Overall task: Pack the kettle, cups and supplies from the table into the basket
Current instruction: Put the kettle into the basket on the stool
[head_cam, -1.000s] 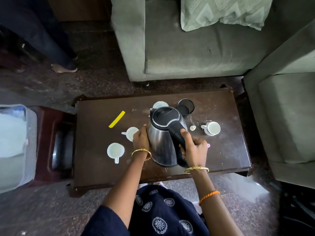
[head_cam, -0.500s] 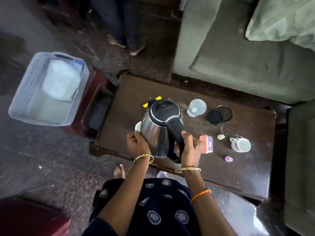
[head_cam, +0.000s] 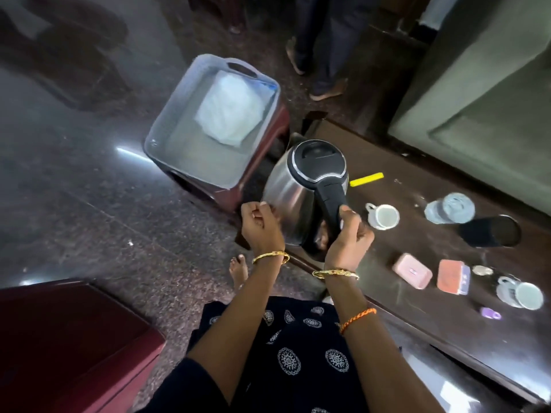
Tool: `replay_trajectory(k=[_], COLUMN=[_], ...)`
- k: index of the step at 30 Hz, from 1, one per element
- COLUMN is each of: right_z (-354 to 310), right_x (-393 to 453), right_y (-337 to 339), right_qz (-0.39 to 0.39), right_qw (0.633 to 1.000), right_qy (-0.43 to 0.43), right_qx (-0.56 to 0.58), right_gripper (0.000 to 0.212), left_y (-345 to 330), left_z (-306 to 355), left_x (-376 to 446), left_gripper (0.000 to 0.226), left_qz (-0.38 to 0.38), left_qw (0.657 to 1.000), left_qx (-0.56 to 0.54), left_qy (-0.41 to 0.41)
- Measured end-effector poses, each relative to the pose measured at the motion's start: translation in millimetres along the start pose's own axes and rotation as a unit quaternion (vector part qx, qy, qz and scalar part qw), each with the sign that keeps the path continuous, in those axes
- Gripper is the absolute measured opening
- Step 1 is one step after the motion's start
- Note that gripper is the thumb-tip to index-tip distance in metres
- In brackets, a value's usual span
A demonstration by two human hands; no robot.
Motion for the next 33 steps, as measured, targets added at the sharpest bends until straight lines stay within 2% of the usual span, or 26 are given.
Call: replay_trajectory(k=[2,4,7,11,16,19,21,24,28,33], right_z=[4.5,-1.7,6.4,20.0,52.4,73.6,85.8,103.6,126.2,142.6], right_x=[-13.3,-14.6,-18.7,-8.7,18.2,34.6,43.3,50.1,46.7,34.0], right_y=[-50.7,-68.4,-120.3,-179.9,-242.4,-268.1,-284.4,-302.9,-319.5,-328.5], right_qz=[0.005,0.006,-0.025,-0.064,-0.077,-0.079,-0.064,-0.031,-0.026,-0.07], right_qw=[1.0,1.0,0.999,0.996,0.997,0.997,0.997,0.997,0.994,0.99], right_qy=[0.006,0.01,0.027,0.021,0.0,-0.017,-0.034,-0.059,-0.068,-0.072], right_qx=[0.005,0.023,0.04,0.058,0.028,-0.007,-0.031,-0.047,-0.075,-0.097], right_gripper=[0.025,0.023,0.036,0.037,0.044,0.046,0.045,0.045,0.044,0.033], left_y=[34.3,40.7,71.6,98.7,122.3,133.4,138.3,145.9,154.2,166.1], left_z=[17.6,29.2,57.1,82.6,94.6,94.2,93.2,87.6,77.7,69.4], left_x=[33.2,45.6,85.3,137.1,197.5,222.8,235.9,254.3,273.7,291.5], left_gripper=[0.026,0.025,0.023,0.021,0.016,0.015,0.006,0.012,0.024,0.013], left_qz=[-0.002,-0.001,0.011,0.003,-0.043,-0.086,-0.116,-0.152,-0.152,-0.135], left_qw=[1.0,1.0,0.999,0.998,0.999,0.993,0.989,0.983,0.981,0.981], left_qx=[-0.011,-0.008,-0.042,-0.064,-0.015,0.053,0.054,0.058,0.053,0.088], left_qy=[-0.012,-0.018,-0.018,-0.021,0.024,0.055,0.068,0.084,0.106,0.11])
Point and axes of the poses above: each hand's wrist, its own x-axis towards the middle knuckle, its own y-axis out of the back of the hand, z = x × y, the point moved 1 cm from there along x, towards the middle knuckle, and after that the axes turned 11 degrees about -z, right-handed, at the moved point
